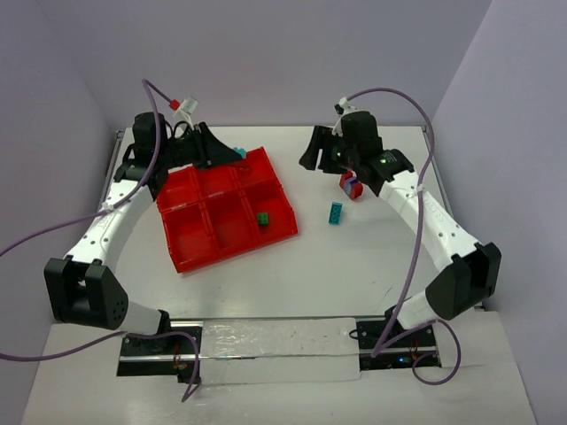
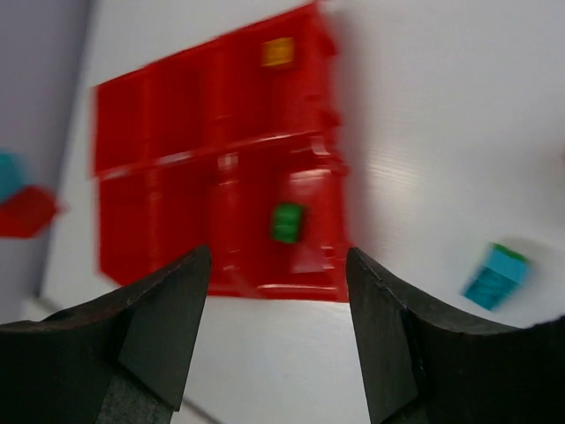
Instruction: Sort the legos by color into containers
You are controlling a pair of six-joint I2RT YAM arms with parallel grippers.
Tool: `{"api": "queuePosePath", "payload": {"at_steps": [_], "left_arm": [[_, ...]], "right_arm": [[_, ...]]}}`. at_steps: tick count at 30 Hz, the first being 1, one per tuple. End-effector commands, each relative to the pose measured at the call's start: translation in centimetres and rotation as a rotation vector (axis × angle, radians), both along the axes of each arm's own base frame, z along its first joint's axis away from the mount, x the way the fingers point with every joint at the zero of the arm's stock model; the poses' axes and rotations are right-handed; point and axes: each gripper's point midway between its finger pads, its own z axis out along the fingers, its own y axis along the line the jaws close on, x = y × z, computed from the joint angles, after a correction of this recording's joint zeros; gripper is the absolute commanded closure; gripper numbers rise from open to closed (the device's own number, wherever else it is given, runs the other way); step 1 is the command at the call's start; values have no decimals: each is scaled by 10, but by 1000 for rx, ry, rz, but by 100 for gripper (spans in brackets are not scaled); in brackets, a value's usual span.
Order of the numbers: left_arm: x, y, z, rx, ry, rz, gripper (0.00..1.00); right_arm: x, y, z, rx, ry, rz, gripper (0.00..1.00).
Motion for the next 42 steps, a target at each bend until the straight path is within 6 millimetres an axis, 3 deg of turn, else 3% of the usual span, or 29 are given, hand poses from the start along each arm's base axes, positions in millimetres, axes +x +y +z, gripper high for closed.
{"api": "queuePosePath", "payload": {"at_steps": [1,5,8,11,16,29,32,42], "left_arm": [[-34,-22,28,-151,-111,-265,100],[-32,-23,33,-178,-110,-254,100],[-33,-24,40,-206,-119,-260,100],[-34,-24,45,-217,-129,-261,100],[-40,-25,51,-234,-142,-278,100],[-47,-26,54,-241,-151,-310,100],[-48,-26,55,-241,-157,-316,100],[-49,-26,55,-241,-156,-319,100]], "right_arm": [[-47,68,65,259,-89,400,32],[-73,97,88,377,-123,587,34],[-77,112,90,382,-127,636,30],[-77,121,86,406,-107,666,27],[-79,135,96,488,-116,735,29],[-69,151,97,584,-113,769,38],[-69,153,98,603,-120,777,43],[-73,154,104,642,-123,799,85]]}}
